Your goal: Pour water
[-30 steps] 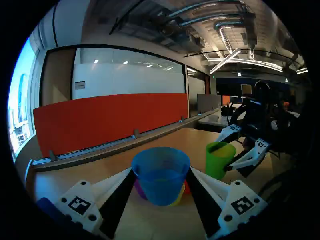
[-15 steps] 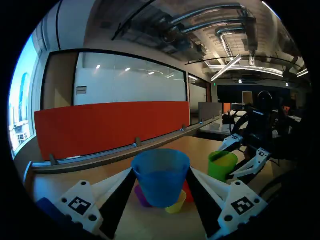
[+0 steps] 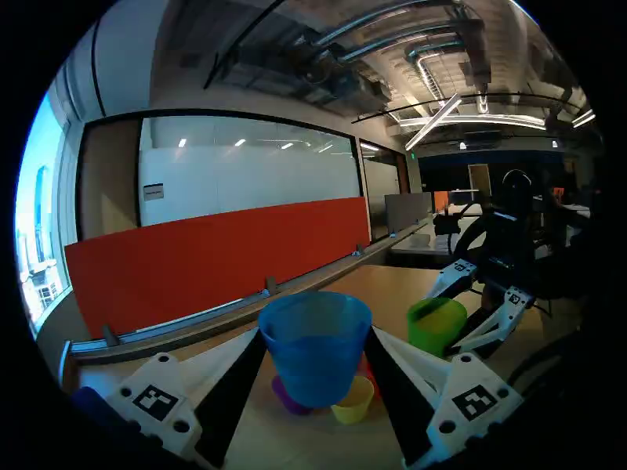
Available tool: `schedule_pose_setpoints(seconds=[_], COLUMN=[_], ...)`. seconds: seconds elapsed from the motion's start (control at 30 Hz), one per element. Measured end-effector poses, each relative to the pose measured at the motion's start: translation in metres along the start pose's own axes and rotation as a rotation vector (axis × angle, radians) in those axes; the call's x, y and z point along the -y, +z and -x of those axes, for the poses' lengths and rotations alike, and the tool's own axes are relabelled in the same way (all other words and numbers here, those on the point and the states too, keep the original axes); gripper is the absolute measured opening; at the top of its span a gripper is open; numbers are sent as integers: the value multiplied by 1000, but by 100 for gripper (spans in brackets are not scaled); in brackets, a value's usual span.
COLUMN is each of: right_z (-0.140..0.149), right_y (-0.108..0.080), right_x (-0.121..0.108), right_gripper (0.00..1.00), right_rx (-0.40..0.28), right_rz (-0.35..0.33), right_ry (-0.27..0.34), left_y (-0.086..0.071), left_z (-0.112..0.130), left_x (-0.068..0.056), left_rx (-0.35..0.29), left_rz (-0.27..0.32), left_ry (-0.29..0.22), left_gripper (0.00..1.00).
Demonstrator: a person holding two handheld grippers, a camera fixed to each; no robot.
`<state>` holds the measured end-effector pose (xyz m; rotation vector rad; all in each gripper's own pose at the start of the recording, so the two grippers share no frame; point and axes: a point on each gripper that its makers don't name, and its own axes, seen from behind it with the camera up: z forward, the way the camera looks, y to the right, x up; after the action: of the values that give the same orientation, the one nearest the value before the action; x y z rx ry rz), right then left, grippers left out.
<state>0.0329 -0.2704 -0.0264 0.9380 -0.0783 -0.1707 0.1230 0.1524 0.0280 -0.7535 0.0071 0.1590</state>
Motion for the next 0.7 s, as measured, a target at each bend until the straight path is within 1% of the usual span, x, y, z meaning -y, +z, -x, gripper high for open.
schedule_pose_setpoints(seconds=[0.3, 0.4, 0.5, 0.57, 0.7], right_z=[-8, -9, -11, -13, -16], right_y=[7, 10, 12, 13, 16], right_x=[4, 6, 9, 10, 11], right_gripper=[90, 90, 90, 90, 90], right_rx=[-11, -13, -15, -17, -22], right_rz=[-23, -32, -46, -54, -62], right_ry=[52, 67, 89, 99, 106], left_y=[5, 7, 8, 9, 11], left_z=[-15, -20, -26, -30, -35], left_x=[3, 4, 4, 2, -2], left_rx=[-9, -11, -14, -15, -14], left_rz=[-4, -8, -13, -16, -18], left_ry=[60, 89, 125, 158, 218], left_gripper=[85, 85, 85, 85, 85])
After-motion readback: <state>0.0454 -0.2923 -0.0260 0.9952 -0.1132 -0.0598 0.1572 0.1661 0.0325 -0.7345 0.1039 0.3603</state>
